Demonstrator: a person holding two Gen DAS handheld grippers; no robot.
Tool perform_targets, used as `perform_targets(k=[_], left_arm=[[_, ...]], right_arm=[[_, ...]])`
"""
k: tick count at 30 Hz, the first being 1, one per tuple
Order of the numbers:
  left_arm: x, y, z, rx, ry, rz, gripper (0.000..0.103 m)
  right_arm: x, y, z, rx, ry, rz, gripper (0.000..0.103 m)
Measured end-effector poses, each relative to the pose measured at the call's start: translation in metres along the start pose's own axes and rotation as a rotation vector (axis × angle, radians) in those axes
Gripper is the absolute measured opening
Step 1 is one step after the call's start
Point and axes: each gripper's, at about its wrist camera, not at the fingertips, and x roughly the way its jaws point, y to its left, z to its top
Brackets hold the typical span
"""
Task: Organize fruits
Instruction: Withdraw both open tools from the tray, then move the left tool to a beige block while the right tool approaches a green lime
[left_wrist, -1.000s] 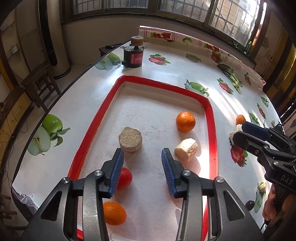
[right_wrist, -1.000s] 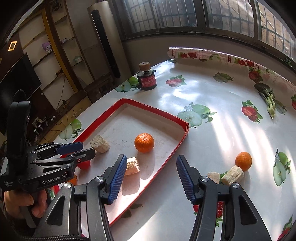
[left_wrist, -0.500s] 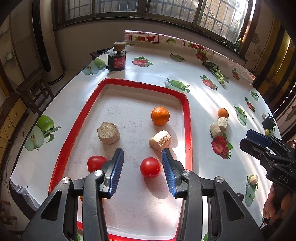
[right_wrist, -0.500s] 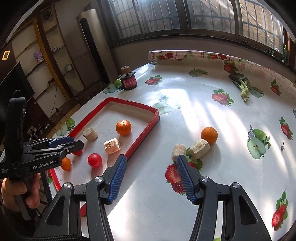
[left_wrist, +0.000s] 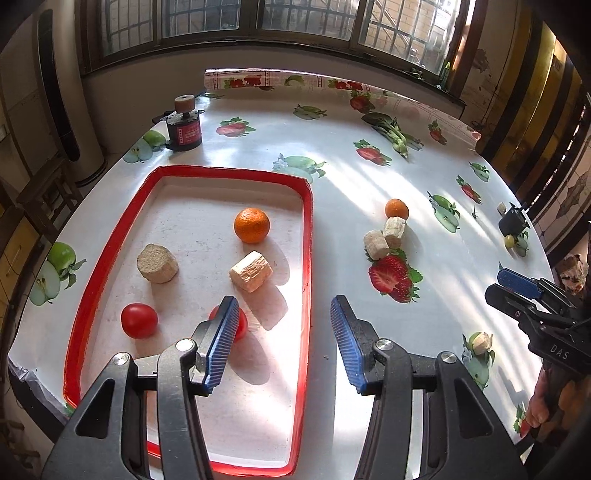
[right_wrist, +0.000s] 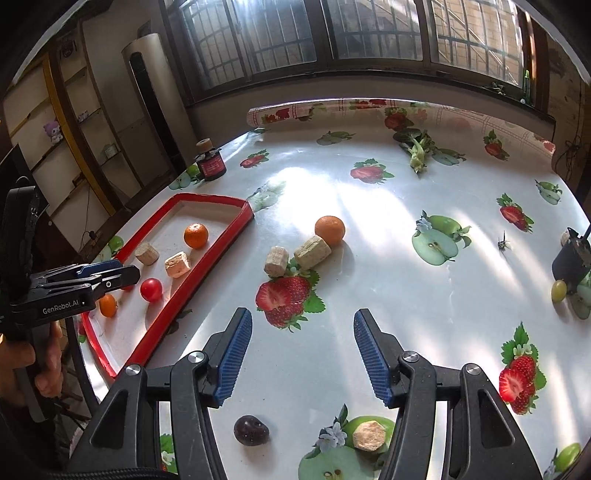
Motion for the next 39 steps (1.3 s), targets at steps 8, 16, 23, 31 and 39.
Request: perform_targets(k=[8,16,23,31,39], left_arm=[[0.010,-0.039,-0.005,0.060,0.027,-0.049,0.050],[0.024,-0.066,-0.004,0.098,0.058,-0.090,0.050],[0.044,-0.079,0.006,0.092,0.091,-0.138,0.050],[0.076,-0.089,0.025,0.108,0.120,-0.112,0.050],[0.118,-0.088,0.041,0.096,0.169,-0.087,0.050]], right_arm=[[-0.019,-0.044,-0.028,0.062,0.010,-0.065,0.060],[-0.029,-0.097,-0.053,0.155,0.024,-0.136,0.060],[-0.032,-0.143,-0.062,0.242,0.017,-0.195,0.060],[-0.028,-0.191,-0.052,0.320,-0.011,-0.257,0.060],[-0.011,-0.241,-0.033,0.406,-0.040,-0.341,0.060]])
